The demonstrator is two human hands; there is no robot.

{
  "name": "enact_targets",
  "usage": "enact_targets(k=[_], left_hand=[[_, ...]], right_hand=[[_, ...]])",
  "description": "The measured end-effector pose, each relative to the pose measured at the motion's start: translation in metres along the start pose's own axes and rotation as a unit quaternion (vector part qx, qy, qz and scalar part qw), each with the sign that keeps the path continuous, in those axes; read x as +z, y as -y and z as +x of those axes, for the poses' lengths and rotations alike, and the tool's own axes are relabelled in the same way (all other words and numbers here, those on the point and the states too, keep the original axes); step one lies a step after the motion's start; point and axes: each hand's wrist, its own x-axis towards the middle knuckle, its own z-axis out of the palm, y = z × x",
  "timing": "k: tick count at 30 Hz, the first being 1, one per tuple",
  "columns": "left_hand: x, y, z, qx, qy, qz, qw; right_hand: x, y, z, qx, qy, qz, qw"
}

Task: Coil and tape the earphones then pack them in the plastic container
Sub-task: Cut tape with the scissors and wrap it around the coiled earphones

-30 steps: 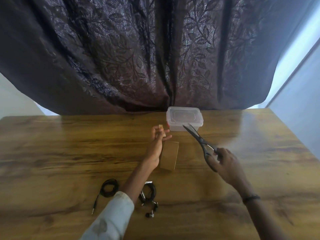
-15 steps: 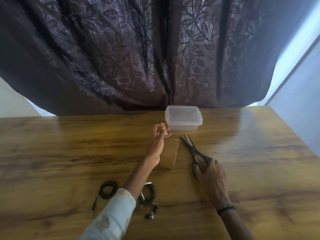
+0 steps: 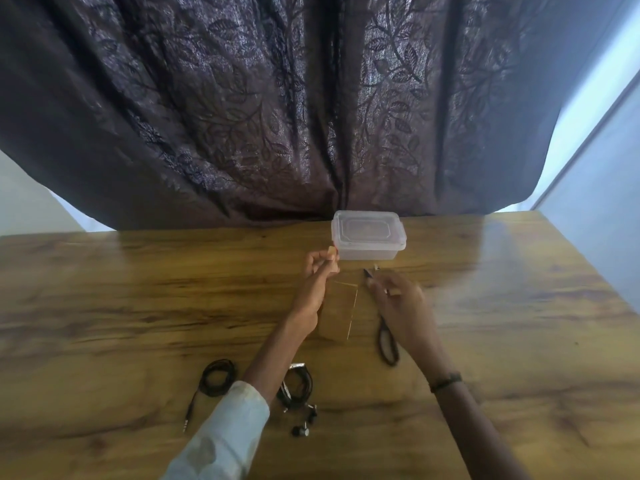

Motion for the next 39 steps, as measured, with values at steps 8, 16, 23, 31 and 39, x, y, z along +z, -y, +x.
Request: enact_targets(k=[8, 16, 23, 31, 39], left_hand=[[-0.003, -0.013, -0.014, -0.001, 0.004, 0.024, 1.000], [-0.007, -0.012, -0.014, -0.010, 0.005, 0.026, 1.000], [-0.016, -0.010, -0.016, -0.016, 0.006, 0.024, 1.000], [-0.023, -0.008, -0.028, -0.031, -0.005, 0.025, 0.999], [-0.042, 0.048, -0.075, -0.105, 0.046, 0.254, 0.960]], right_hand=[[0.016, 0.038, 0.048, -0.024, 0.081, 0.233, 0.969], [0.030, 0.035, 0.047, 0.035, 0.027, 0.254, 0.966], [0.038, 0.039, 0.039, 0.057, 0.001, 0.247, 0.967], [0.034, 0.046, 0.039, 0.115, -0.006, 0.281, 0.953], [0.025, 0.038, 0.038, 0.140, -0.012, 0.305, 0.942]])
